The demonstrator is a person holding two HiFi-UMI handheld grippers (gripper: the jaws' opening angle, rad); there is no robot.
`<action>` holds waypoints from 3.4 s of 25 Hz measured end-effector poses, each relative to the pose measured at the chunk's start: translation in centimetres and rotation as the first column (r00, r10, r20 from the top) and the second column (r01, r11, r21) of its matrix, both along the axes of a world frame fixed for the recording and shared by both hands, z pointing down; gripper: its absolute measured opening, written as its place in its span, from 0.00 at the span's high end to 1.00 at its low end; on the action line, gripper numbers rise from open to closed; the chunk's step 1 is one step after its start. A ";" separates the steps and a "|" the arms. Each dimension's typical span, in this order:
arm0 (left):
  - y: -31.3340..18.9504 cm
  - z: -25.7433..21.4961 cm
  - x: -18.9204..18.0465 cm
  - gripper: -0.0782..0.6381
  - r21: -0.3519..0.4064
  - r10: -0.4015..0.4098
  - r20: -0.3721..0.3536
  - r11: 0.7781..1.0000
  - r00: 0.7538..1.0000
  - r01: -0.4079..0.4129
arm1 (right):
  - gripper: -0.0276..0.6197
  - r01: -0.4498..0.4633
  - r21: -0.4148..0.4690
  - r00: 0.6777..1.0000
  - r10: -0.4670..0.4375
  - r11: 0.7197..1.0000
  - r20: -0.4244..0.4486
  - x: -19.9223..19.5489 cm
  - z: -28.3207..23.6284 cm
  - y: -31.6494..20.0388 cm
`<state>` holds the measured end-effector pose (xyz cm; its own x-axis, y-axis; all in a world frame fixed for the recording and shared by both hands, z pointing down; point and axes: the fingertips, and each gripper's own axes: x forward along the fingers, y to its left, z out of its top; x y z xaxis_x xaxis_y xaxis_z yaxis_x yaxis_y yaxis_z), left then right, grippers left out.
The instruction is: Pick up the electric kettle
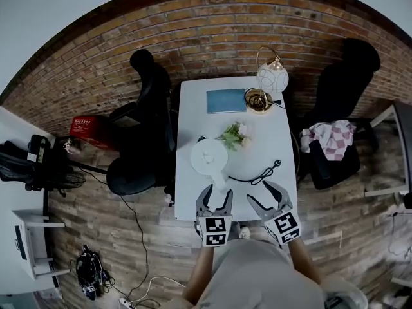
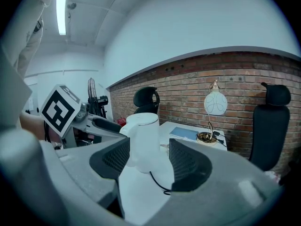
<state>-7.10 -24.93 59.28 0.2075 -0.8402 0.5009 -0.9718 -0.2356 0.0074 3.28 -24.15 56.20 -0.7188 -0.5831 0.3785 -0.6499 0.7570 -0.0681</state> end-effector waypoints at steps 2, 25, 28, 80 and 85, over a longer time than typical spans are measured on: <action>-0.4 0.6 0.1 0.54 -0.013 0.009 -0.013 1.000 1.000 -0.010 | 0.58 -0.003 -0.014 1.000 0.003 1.000 -0.003 -0.7 0.3 -0.4; -0.3 3.5 -2.1 0.64 -0.019 0.077 -0.036 0.997 0.996 -0.078 | 0.58 0.049 -0.091 0.996 -0.055 0.995 -0.066 -4.8 5.6 -3.4; 0.0 3.4 -2.9 0.65 -0.011 0.084 -0.019 0.996 0.996 -0.084 | 0.58 0.061 -0.080 0.995 -0.067 0.995 -0.073 -5.5 6.2 -4.1; -1.0 1.3 -9.4 0.69 0.141 0.199 -0.087 0.973 0.976 -0.185 | 0.07 0.151 0.051 0.988 -0.152 0.987 0.015 -15.1 8.7 -9.4; -0.8 0.2 -9.2 0.69 0.173 0.184 -0.098 0.971 0.978 -0.165 | 0.08 0.166 0.059 0.985 -0.168 0.984 0.042 -15.0 7.8 -9.0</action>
<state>-16.30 -25.72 59.43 0.4052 -0.8544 0.3253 -0.9107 -0.4084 0.0617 -11.75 -33.11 64.05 -0.8237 -0.4725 0.3136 -0.5113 0.8579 -0.0506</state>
